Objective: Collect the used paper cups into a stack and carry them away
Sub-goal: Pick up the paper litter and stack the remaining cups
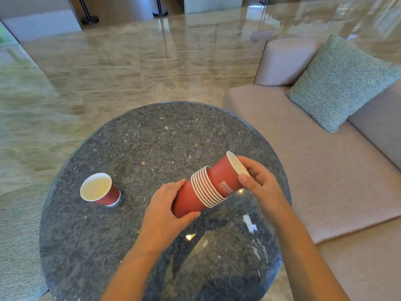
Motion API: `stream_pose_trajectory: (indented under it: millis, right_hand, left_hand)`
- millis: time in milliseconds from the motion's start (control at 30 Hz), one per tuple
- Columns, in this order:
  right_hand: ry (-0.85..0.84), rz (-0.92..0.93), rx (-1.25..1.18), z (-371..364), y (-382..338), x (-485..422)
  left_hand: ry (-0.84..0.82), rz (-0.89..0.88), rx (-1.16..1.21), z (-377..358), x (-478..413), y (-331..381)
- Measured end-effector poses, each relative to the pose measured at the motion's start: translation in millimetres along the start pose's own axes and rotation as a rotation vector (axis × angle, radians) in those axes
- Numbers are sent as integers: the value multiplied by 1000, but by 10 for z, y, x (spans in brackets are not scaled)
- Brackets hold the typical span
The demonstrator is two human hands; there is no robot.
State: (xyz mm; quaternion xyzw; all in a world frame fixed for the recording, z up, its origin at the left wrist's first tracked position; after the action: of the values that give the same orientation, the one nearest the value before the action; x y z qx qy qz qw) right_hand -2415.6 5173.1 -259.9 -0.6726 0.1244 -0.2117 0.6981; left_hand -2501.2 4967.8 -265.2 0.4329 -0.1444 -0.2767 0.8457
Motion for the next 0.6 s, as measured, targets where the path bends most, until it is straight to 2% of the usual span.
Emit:
stream_pose_trajectory:
  millis: [300,600]
  right_hand:
    - [-154,-33,29,-155,58,23]
    - [-197,-48,65,-274,103,18]
  left_hand:
    - [2,-36,4,1,3,39]
    - [12,-23,26,18,20,6]
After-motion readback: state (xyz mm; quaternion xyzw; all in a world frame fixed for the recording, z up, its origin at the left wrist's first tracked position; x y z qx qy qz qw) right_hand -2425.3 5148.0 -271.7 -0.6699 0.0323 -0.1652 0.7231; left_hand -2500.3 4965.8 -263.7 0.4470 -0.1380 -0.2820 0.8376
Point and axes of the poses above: each hand's wrist, its own x-axis away from the middle knuckle, its own z-axis out of the back of the hand, y = z × x, the point moved 3 cm from there along -x, towards the middle knuckle, and after that the axes turned 5 degrees about x, right-handed, at the moved point
